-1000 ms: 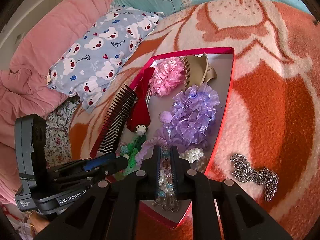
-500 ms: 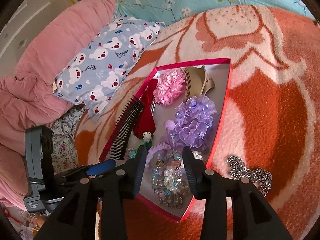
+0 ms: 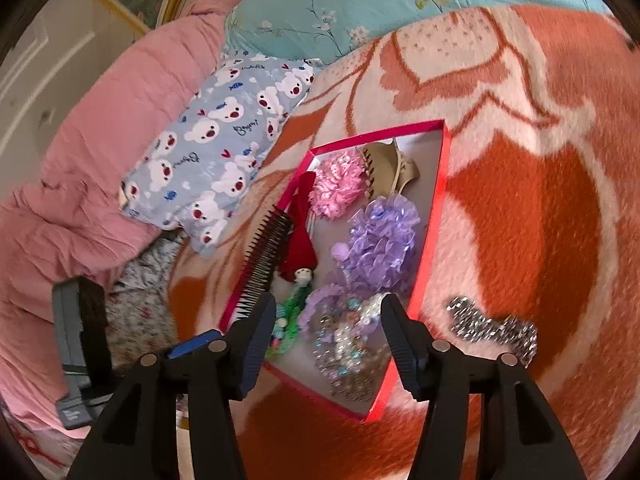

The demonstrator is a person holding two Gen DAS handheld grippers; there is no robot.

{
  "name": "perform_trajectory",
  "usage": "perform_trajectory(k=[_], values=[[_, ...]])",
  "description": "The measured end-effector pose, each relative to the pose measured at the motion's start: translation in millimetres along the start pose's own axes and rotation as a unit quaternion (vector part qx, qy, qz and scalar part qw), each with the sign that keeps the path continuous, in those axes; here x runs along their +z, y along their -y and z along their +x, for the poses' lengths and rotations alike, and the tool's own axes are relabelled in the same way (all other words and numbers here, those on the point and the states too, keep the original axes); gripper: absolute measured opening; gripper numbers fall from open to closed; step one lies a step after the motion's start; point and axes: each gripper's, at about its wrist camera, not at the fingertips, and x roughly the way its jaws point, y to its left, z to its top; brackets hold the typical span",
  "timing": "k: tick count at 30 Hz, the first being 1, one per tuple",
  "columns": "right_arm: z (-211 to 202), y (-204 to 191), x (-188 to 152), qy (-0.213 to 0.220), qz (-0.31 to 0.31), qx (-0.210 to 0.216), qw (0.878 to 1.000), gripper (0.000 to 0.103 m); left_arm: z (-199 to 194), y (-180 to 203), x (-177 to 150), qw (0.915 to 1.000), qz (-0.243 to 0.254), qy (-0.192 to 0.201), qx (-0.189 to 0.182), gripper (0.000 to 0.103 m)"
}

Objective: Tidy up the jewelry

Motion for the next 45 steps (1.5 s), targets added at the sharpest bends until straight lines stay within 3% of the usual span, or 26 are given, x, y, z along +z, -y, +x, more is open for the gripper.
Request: perform_trajectory(k=[4,9,12,15,23,33,38,45], values=[[-5,12,-4,0.002,0.046,0.026,0.999,0.068,-3,-5,-4,0.9995,-0.02,-0.005,-0.024,0.077],[-15,21,-7,0.014,0.071,0.021,0.997,0.07,-9,-9,-10,0.9993,-0.031,-0.002,-0.024,0.078],[-24,12,-7,0.024,0.033,-0.012,0.999,0.073,-17,-6,-14,0.9996,-0.011,0.011,0.024,0.079],[-32,0,-9,0.029,-0.004,-0.037,0.999,0.076,-25,-5,-16,0.9988,0.002,0.019,0.044,0.083],[-46,-34,-23,0.021,-0.101,-0.061,0.993,0.09,-52,9,-21,0.9911,0.06,0.041,0.111,0.085],[-47,-65,-44,-0.035,-0.252,-0.153,0.955,0.099,-65,26,-31,0.9799,0.118,0.049,0.153,0.088],[-41,-65,-53,-0.046,-0.269,-0.171,0.947,0.1,-52,27,-36,0.9734,0.127,0.039,0.187,0.089],[-27,-58,-60,-0.062,-0.251,-0.182,0.949,0.1,-34,21,-42,0.9742,0.116,0.018,0.193,0.089]])
